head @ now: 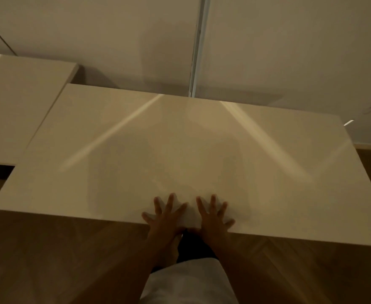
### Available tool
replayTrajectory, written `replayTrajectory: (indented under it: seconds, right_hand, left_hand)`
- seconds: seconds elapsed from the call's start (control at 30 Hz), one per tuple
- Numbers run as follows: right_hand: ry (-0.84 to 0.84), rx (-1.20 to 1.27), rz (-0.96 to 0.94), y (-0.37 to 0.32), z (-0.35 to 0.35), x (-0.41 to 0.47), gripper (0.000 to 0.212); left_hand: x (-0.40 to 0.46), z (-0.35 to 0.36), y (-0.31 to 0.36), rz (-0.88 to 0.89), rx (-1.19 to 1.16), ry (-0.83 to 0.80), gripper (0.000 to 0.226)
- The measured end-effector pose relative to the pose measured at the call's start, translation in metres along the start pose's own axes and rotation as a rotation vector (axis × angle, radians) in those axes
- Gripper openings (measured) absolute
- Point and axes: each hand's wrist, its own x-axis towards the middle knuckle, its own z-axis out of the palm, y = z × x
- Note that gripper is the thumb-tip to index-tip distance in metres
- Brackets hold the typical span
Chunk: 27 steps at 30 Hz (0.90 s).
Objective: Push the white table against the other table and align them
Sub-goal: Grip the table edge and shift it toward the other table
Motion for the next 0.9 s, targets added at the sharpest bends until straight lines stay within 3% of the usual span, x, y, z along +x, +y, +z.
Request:
replayTrajectory:
  seconds: [0.27,0.47,0.67,0.77,0.9]
  right_hand:
    - [0.043,0.001,-0.058,0.009,0.003,0.009,0.108]
    - [0.157,-0.089,0.028,0.009,0.039,0.017,0.117]
    - [0.190,0.001,-0.003,0.010,0.018,0.036,0.076]
    - [0.204,-0.055,-0.030,0.015,0.007,0.043,0.085]
    - [0.150,-0.033,0.001,0.016,0.003,0.042,0.090]
  left_hand:
    - [0.015,0.008,0.007,-0.046,0.078,-0.008,0.100]
    - [0.017,0.003,0.013,-0.090,0.070,-0.008,0.104]
    - [0.032,-0.008,0.023,-0.104,0.083,0.047,0.090]
    - [0.040,-0.014,0.030,-0.107,0.050,0.013,0.080]
    - [0.034,-0.019,0.035,-0.131,0.082,0.064,0.085]
